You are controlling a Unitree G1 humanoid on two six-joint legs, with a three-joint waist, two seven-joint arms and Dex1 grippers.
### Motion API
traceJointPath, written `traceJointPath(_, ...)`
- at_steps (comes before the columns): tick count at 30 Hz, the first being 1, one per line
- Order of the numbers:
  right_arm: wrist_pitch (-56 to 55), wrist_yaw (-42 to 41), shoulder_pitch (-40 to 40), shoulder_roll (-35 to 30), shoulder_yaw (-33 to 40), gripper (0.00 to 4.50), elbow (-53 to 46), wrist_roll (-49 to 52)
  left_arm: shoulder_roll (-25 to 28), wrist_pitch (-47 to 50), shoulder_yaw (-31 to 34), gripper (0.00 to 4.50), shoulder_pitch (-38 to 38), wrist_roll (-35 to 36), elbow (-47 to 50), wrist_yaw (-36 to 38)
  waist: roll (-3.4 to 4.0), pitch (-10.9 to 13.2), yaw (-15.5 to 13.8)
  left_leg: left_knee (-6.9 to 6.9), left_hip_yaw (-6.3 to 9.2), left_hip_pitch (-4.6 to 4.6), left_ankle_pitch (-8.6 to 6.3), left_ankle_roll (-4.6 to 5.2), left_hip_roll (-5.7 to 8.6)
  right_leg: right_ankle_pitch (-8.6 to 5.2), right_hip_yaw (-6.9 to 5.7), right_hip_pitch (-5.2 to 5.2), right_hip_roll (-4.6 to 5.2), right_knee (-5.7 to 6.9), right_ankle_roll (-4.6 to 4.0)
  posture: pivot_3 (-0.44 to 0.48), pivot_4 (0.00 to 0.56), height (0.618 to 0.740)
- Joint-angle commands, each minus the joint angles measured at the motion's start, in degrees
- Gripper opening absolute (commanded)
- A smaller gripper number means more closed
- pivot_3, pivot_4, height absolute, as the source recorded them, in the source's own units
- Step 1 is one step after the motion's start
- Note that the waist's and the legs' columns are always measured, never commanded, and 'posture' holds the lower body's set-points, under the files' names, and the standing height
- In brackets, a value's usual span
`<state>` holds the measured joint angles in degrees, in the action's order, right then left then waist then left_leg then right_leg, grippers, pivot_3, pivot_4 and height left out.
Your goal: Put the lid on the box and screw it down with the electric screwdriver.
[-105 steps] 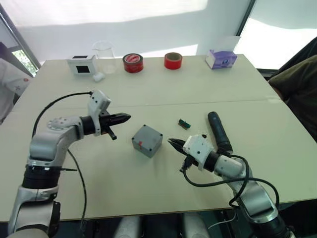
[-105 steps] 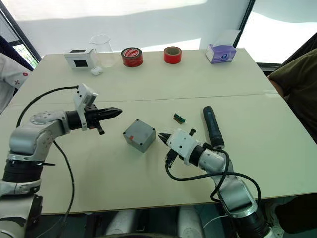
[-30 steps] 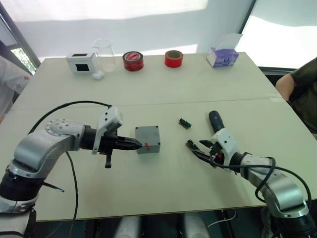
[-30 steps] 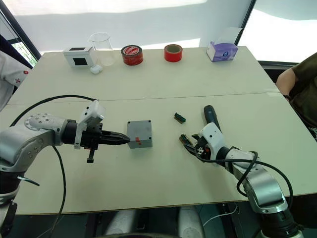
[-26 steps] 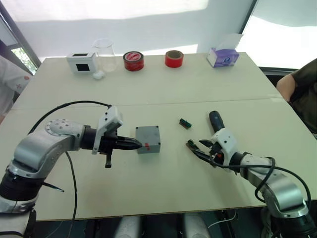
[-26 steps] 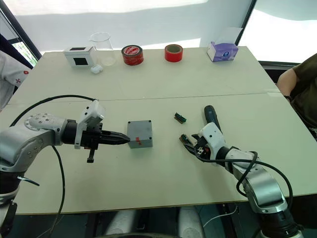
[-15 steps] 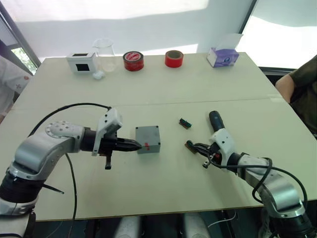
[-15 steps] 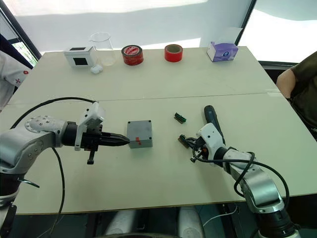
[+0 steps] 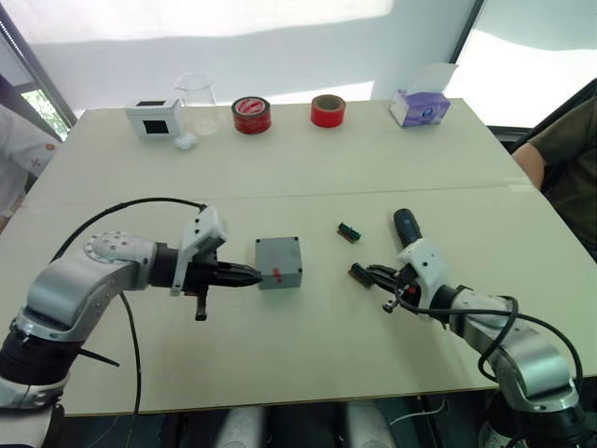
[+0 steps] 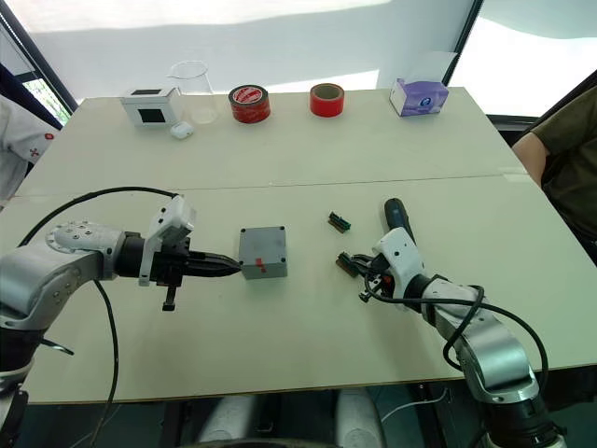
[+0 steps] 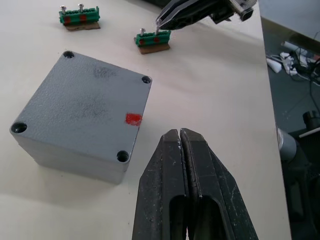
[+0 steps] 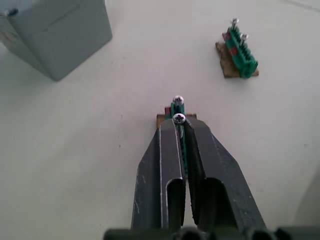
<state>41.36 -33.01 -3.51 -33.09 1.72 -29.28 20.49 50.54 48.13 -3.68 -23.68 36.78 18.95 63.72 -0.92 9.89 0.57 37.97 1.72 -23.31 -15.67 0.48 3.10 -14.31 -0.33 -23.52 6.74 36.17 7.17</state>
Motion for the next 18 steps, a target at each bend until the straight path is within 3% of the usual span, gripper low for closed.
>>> traceJointPath(1,1.03,0.16,-0.83,-0.48,2.05,0.09,-3.75,1.94,0.3,-1.1,1.78,0.0,-0.18,0.04,-0.26,0.12,0.0,0.0,-0.01,0.0,0.0,0.0,0.0,0.0,0.0,0.0,0.0,0.0,0.0,0.0,0.0,0.0,0.15,0.74)
traceJointPath(7,5.24,0.74,-12.56,2.65,-2.01,0.09,-6.43,5.63,0.46,-1.35,6.75,0.0,1.04,-0.26,-4.63,-3.16,0.05,0.02,0.53,0.0,-0.03,0.01,0.0,0.0,-0.03,0.01,0.03,-0.09,-0.03,0.05,0.01,0.0,0.15,0.74)
traceJointPath(18,-1.32,-0.63,-22.9,9.08,-13.0,0.09,7.5,0.4,-2.04,-0.18,10.3,0.0,4.16,0.68,-0.87,-9.12,0.04,0.02,-0.03,0.1,0.01,-0.06,-0.01,0.02,0.08,0.02,0.03,-0.03,0.06,0.01,-0.01,0.0,0.15,0.74)
